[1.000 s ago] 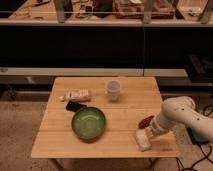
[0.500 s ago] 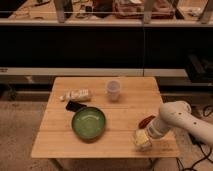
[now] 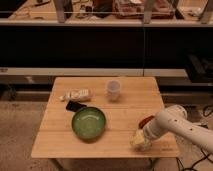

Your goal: Wipe the white sponge on the table

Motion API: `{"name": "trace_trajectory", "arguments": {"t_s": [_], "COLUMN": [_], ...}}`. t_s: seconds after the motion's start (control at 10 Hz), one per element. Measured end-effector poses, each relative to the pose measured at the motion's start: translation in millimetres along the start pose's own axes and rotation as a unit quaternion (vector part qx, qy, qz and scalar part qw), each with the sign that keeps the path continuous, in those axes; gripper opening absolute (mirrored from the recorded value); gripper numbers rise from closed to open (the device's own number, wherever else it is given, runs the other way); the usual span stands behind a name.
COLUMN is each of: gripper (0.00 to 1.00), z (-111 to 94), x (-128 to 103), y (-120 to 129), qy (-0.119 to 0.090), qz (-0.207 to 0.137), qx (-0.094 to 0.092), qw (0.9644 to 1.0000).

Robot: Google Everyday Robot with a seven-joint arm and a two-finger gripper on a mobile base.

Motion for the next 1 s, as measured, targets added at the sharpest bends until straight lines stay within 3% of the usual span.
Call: {"name": "trace_trajectory", "arguments": {"t_s": [0.2,0.8,1.0], "gripper": [0.75,0.13,0.09], "z": [5.5,15.1,15.4], "x": [2.8,2.1,3.7], "y": [2.7,-0.9,-4.4], "qy": [0.018,0.027,0.026], "qz": [0.005,0.021,0.02], "qx": [-0.013,-0.02,-0.019], "qw": [0.9997,0.9992,0.9993]}}
